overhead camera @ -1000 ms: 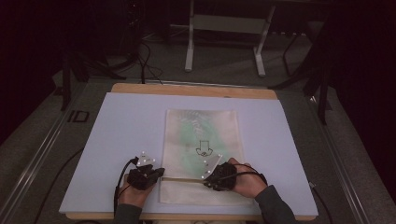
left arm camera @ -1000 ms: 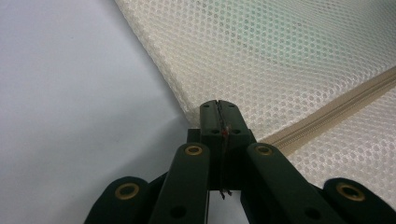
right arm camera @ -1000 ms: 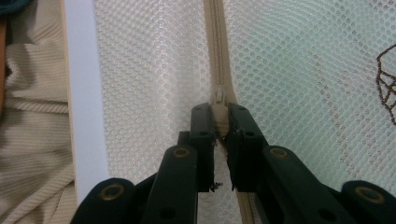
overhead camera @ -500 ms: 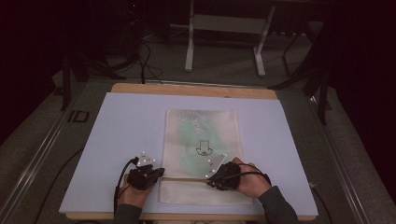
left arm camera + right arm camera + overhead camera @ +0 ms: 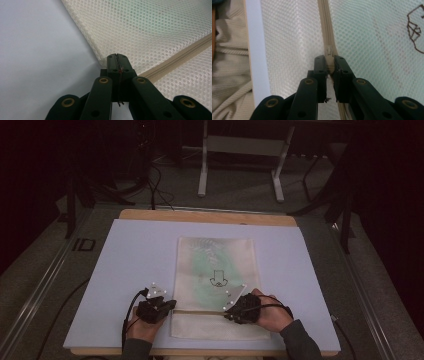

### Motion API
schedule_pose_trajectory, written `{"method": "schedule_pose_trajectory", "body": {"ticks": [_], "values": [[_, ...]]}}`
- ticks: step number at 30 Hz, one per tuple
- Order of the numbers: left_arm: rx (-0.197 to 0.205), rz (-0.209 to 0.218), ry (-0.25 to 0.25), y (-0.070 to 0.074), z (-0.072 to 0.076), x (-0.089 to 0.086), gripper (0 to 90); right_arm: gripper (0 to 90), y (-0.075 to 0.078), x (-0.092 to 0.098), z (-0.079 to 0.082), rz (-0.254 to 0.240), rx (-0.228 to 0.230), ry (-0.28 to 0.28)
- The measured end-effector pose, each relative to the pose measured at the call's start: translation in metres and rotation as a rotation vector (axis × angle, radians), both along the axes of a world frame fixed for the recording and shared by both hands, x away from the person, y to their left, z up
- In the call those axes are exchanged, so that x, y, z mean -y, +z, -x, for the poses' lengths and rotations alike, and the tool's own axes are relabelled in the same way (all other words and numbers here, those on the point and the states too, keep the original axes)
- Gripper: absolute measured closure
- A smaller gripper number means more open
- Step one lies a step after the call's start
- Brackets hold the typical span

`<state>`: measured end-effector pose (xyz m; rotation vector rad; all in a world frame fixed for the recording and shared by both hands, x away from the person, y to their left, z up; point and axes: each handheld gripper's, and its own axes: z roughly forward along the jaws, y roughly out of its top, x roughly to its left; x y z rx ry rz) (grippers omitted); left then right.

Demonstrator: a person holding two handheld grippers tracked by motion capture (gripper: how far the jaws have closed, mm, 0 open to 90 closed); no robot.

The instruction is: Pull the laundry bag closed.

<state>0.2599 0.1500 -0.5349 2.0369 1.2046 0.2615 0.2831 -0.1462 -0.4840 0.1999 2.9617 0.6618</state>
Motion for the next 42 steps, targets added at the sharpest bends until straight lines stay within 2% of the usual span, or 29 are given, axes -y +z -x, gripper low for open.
{"method": "schedule_pose_trajectory", "body": {"ticks": [17, 18, 28, 35, 37, 42], "values": [[0.002, -0.004, -0.001, 0.000, 0.000, 0.000, 89.6, 82.3, -0.001, 0.017, -0.002, -0.014, -0.010, -0.024], [0.001, -0.005, -0.001, 0.000, 0.000, 0.000, 89.6, 82.2, -0.001, 0.019, -0.002, -0.031, -0.011, -0.021], [0.002, -0.006, -0.001, 0.000, 0.000, 0.000, 89.6, 82.2, -0.001, 0.025, -0.003, -0.015, -0.015, -0.034], [0.004, -0.008, 0.000, 0.000, 0.000, 0.001, 89.6, 82.3, 0.001, 0.031, -0.003, -0.033, -0.016, -0.044], [0.003, -0.008, 0.000, 0.000, 0.000, 0.001, 89.6, 82.2, 0.001, 0.032, -0.003, -0.017, -0.015, -0.048], [0.002, -0.007, -0.001, 0.000, 0.000, 0.000, 89.6, 82.2, 0.000, 0.038, -0.003, -0.025, -0.018, -0.055]]}}
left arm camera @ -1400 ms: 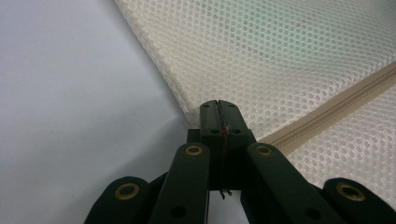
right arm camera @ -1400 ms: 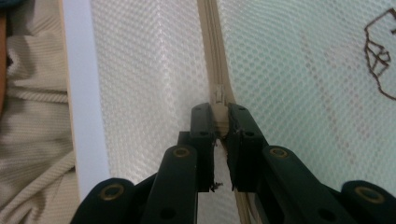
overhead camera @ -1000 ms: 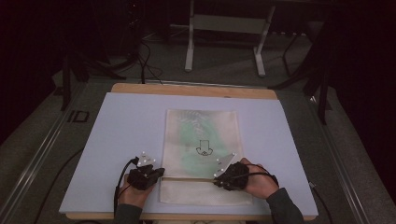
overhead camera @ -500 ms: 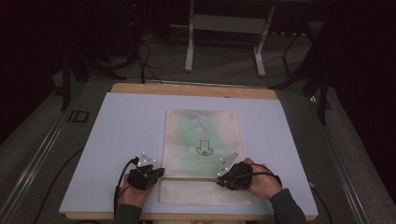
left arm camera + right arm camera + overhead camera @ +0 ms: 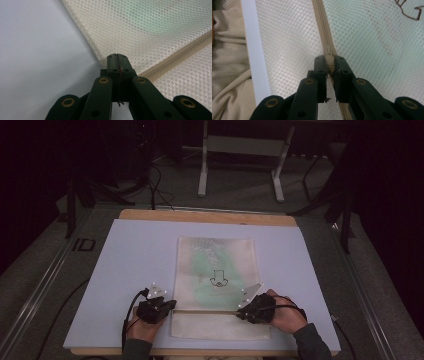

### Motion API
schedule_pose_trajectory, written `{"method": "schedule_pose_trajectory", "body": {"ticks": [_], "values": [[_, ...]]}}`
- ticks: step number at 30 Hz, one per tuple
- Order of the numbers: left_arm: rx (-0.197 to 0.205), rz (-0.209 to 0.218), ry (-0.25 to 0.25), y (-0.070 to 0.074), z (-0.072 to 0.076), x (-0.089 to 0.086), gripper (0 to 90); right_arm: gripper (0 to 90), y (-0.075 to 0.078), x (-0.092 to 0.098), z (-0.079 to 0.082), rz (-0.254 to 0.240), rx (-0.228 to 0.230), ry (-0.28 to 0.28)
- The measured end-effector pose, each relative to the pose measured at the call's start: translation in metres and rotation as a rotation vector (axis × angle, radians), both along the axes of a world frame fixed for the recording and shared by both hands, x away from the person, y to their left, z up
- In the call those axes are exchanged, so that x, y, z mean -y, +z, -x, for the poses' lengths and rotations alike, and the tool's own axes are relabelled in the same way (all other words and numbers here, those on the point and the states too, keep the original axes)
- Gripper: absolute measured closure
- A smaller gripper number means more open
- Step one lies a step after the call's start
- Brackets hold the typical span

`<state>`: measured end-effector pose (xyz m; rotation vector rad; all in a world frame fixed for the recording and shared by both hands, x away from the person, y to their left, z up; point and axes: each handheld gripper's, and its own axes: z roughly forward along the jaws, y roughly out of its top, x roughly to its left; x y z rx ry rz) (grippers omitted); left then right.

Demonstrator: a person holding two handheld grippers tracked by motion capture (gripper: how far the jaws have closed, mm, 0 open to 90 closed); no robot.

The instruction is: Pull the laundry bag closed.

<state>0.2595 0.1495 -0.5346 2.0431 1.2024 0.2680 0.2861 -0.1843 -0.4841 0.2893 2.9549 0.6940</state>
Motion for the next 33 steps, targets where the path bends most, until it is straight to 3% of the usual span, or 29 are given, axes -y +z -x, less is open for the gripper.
{"method": "schedule_pose_trajectory", "body": {"ticks": [33], "values": [[0.002, -0.001, 0.002, 0.000, 0.000, 0.000, 89.6, 82.3, -0.001, 0.034, 0.001, -0.017, -0.019, -0.068]]}}
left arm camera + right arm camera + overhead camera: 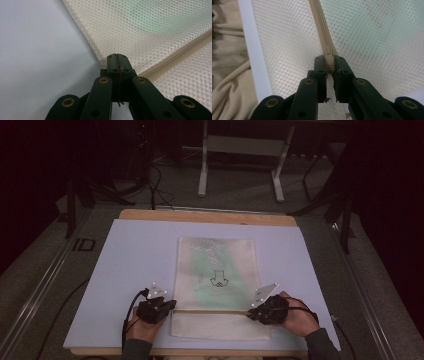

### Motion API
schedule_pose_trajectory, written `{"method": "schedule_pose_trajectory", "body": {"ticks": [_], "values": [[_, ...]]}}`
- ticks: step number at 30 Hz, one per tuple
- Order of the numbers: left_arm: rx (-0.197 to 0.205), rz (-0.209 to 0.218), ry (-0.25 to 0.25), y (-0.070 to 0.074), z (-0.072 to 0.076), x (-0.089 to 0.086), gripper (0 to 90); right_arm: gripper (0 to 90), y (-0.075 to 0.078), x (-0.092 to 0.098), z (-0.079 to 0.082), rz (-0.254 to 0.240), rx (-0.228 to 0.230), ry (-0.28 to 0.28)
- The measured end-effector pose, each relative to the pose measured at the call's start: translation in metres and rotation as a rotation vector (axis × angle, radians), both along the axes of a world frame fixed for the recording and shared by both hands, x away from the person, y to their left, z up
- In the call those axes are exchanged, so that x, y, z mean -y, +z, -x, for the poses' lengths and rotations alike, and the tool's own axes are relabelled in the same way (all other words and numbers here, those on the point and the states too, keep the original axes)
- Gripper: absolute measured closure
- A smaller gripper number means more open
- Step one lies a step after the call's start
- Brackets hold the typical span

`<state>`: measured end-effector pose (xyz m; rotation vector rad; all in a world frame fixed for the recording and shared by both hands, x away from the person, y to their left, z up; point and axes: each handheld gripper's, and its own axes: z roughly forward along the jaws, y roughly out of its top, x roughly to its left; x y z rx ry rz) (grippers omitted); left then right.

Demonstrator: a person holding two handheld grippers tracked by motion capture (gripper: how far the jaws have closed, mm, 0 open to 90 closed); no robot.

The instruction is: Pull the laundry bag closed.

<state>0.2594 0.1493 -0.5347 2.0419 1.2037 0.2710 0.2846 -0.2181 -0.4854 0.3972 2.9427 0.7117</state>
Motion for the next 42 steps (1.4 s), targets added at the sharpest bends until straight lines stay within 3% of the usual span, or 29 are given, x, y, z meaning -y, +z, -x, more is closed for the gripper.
{"method": "schedule_pose_trajectory", "body": {"ticks": [42], "values": [[0.002, -0.004, 0.000, 0.000, 0.000, 0.000, 89.6, 82.1, -0.010, 0.041, -0.001, 0.036, -0.025, -0.114]]}}
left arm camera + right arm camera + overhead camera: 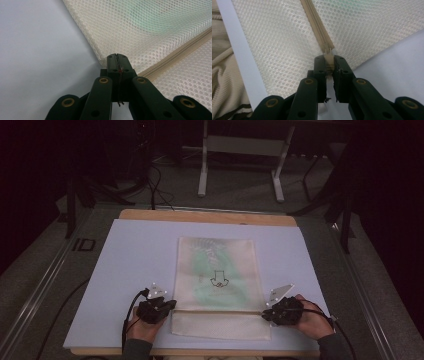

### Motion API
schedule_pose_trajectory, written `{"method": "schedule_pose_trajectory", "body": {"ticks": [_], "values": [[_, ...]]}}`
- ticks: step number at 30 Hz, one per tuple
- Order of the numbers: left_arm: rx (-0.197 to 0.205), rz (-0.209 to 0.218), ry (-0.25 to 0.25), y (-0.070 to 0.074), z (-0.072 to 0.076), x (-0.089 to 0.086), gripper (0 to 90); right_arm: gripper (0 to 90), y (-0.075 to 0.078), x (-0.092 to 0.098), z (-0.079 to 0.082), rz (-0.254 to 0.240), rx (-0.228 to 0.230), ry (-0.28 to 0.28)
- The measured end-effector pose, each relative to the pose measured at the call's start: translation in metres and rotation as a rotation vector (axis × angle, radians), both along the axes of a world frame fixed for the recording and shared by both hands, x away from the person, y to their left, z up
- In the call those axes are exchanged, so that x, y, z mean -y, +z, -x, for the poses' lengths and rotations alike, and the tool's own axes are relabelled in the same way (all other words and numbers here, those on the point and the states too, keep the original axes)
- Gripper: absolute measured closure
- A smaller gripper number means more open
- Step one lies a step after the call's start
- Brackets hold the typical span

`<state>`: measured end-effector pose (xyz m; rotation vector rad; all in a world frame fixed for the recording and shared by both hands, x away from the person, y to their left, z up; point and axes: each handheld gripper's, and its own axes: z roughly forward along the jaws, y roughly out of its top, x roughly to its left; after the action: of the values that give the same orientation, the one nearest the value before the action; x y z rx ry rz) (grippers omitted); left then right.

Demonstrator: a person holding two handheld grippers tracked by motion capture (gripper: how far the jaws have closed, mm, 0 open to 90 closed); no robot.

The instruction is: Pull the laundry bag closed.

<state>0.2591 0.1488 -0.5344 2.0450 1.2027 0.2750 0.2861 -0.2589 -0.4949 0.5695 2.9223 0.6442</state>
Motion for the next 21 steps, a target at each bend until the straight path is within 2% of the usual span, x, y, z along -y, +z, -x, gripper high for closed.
{"method": "schedule_pose_trajectory", "body": {"ticks": [7, 14, 21], "values": [[0.006, -0.012, -0.003, 0.0003, 0.0004, 0.0007, 89.5, 80.8, -0.0018, -0.0002, 0.0020, -0.026, 0.007, 0.004], [0.014, -0.018, -0.003, 0.0003, 0.0010, 0.0016, 89.4, 69.7, -0.0016, -0.0009, 0.0039, -0.035, 0.014, 0.006], [0.024, -0.018, -0.015, -0.0003, 0.0013, 0.0007, 88.9, 62.4, 0.0030, 0.0045, 0.0041, -0.061, 0.042, -0.034]]}}
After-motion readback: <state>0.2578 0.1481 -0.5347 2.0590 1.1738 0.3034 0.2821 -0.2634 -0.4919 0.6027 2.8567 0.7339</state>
